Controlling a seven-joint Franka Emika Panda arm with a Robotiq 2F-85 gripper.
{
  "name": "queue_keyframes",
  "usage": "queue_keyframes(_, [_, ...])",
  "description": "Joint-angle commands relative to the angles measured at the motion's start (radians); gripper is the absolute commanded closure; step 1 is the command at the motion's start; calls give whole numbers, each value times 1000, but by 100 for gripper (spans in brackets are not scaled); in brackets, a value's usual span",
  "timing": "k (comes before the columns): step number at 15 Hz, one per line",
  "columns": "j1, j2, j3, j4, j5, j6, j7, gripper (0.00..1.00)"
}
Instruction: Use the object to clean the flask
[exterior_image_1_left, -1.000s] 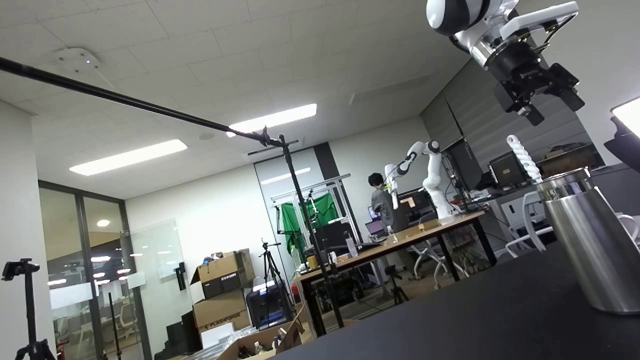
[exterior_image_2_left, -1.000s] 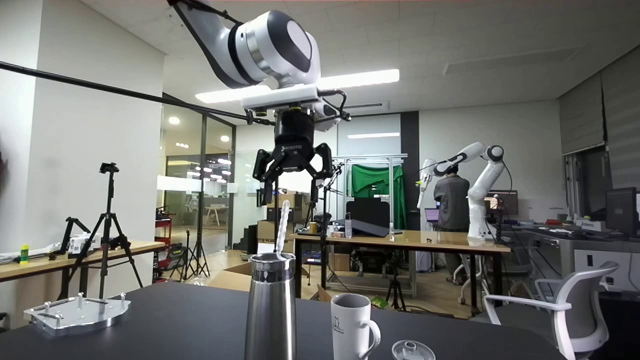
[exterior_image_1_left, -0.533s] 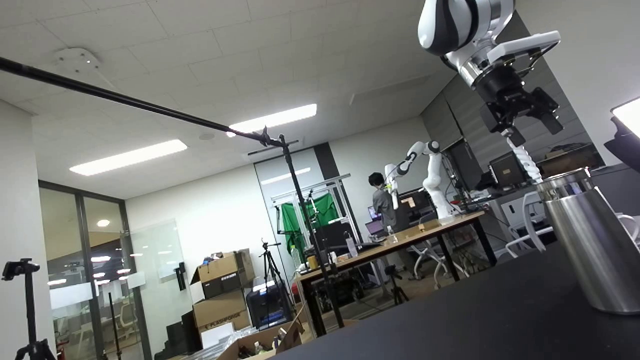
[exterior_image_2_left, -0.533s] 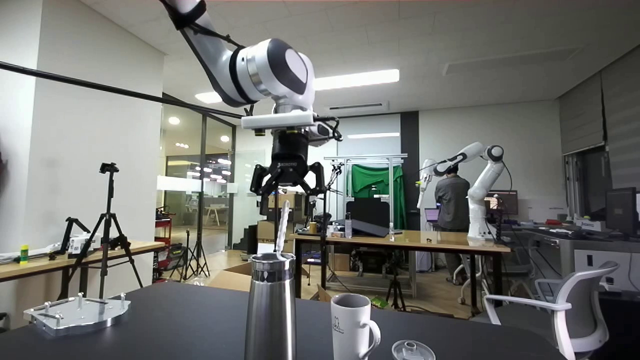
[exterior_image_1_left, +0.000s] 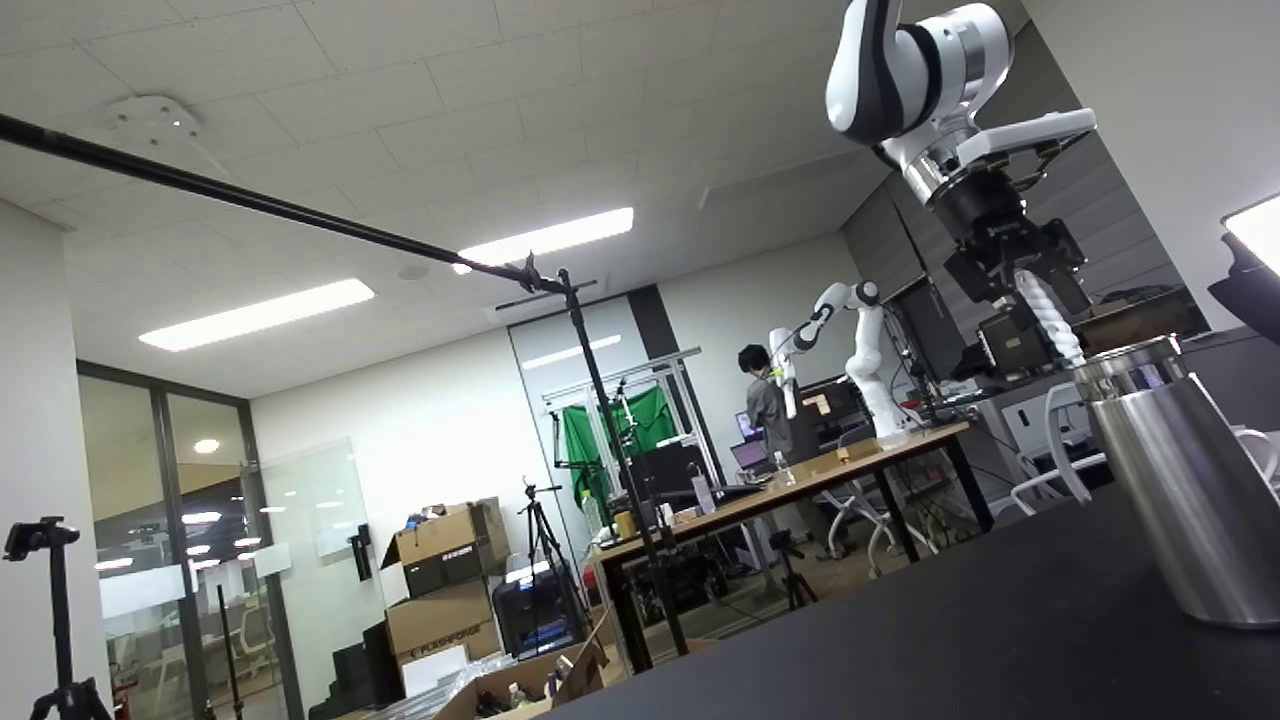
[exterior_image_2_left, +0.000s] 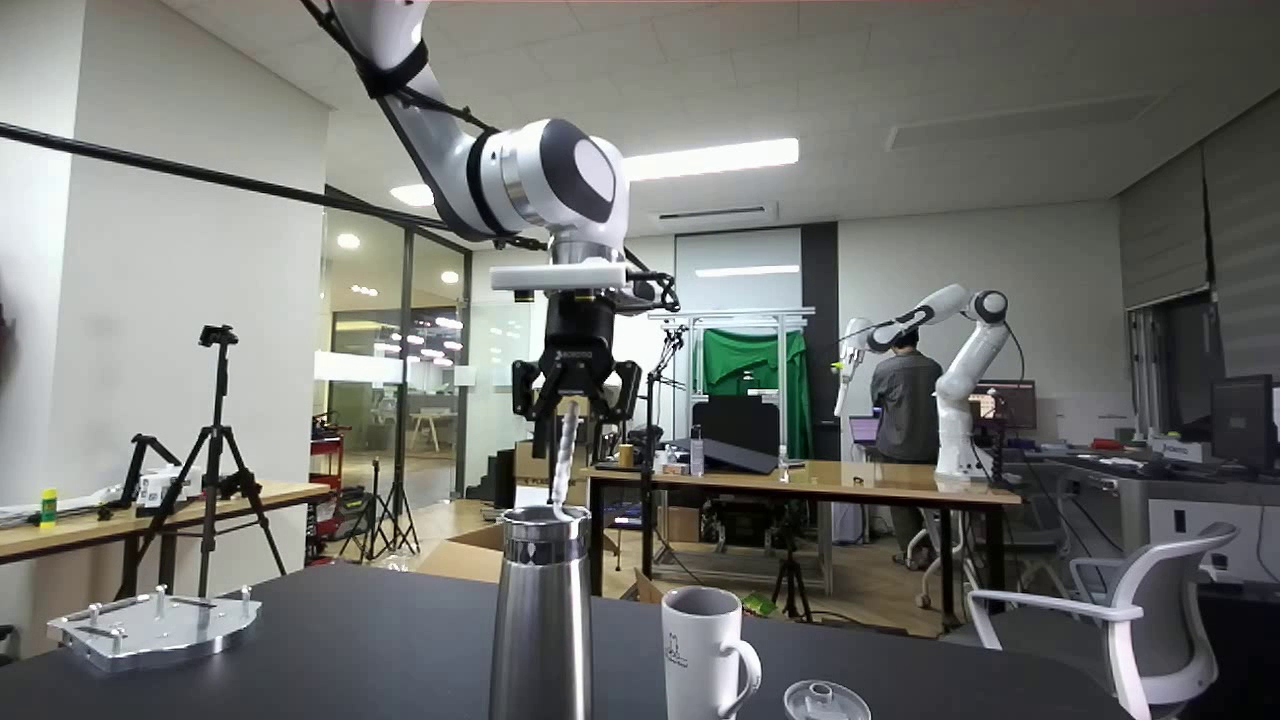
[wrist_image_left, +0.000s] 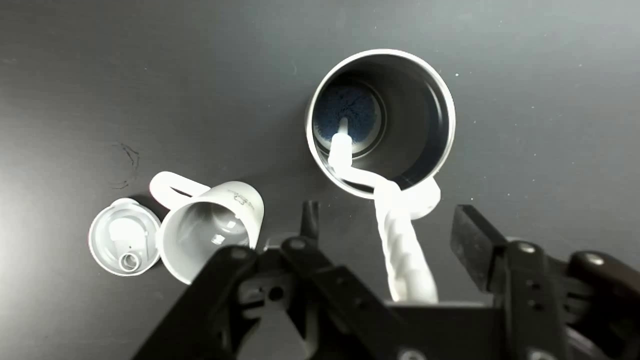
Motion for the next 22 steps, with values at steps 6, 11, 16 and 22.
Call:
queue_keyframes(6, [-6, 16, 3, 17, 35, -31, -9, 96])
queue_keyframes(11, [5, -58, -2, -45, -4, -24, 24, 96])
queue_keyframes(16, [20, -195, 0, -144, -79, -8, 49, 96])
queue_keyframes(22, [26, -339, 1, -224, -87, -24, 8, 96])
